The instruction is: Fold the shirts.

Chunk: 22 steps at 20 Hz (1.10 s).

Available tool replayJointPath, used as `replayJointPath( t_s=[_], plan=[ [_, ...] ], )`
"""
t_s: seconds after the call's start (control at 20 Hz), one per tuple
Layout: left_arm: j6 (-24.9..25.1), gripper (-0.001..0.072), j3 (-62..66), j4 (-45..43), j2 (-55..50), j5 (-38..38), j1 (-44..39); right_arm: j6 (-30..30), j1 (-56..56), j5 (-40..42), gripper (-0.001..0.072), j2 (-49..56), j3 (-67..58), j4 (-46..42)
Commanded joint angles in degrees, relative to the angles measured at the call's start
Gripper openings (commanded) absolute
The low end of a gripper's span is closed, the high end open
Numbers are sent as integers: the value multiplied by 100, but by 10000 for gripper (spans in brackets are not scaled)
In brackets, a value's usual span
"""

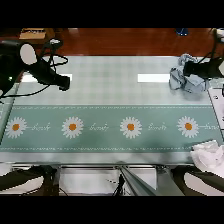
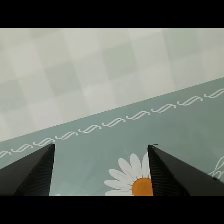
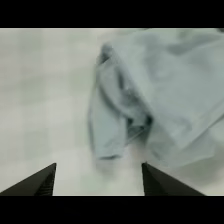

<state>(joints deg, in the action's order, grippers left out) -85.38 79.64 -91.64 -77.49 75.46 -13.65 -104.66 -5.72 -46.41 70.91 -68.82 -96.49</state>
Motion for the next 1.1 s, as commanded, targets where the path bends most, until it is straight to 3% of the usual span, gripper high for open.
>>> replayJointPath(
  t_s=[0.0,0.2,0.4,0.6,0.65,0.7,0.75,0.85,1.05],
  plan=[
    [-90,707,4,17,-33,74,-42,-1029,-946,1019,583,511,-4,-365],
    [-87,706,4,398,-33,94,-44,-1027,-1467,1486,583,1401,-4,199],
    [-87,706,4,535,-33,212,-44,-1071,-1488,2098,583,2144,-4,210],
    [-87,706,4,553,-33,223,-44,-1097,-1488,2155,582,2726,-4,234],
    [-87,706,4,590,-33,214,-44,-1104,-1488,2164,523,2817,-4,354],
    [-83,706,4,619,-33,210,-42,-1095,-1488,2162,298,2833,-4,479],
    [-81,706,7,619,-33,210,-44,-1075,-1478,2162,27,2767,-4,614],
    [-83,706,11,619,15,223,-42,-831,-1440,2306,34,2413,-4,654],
    [-66,705,520,616,282,481,-42,269,-1250,2433,33,767,-17,662]
  ],
)
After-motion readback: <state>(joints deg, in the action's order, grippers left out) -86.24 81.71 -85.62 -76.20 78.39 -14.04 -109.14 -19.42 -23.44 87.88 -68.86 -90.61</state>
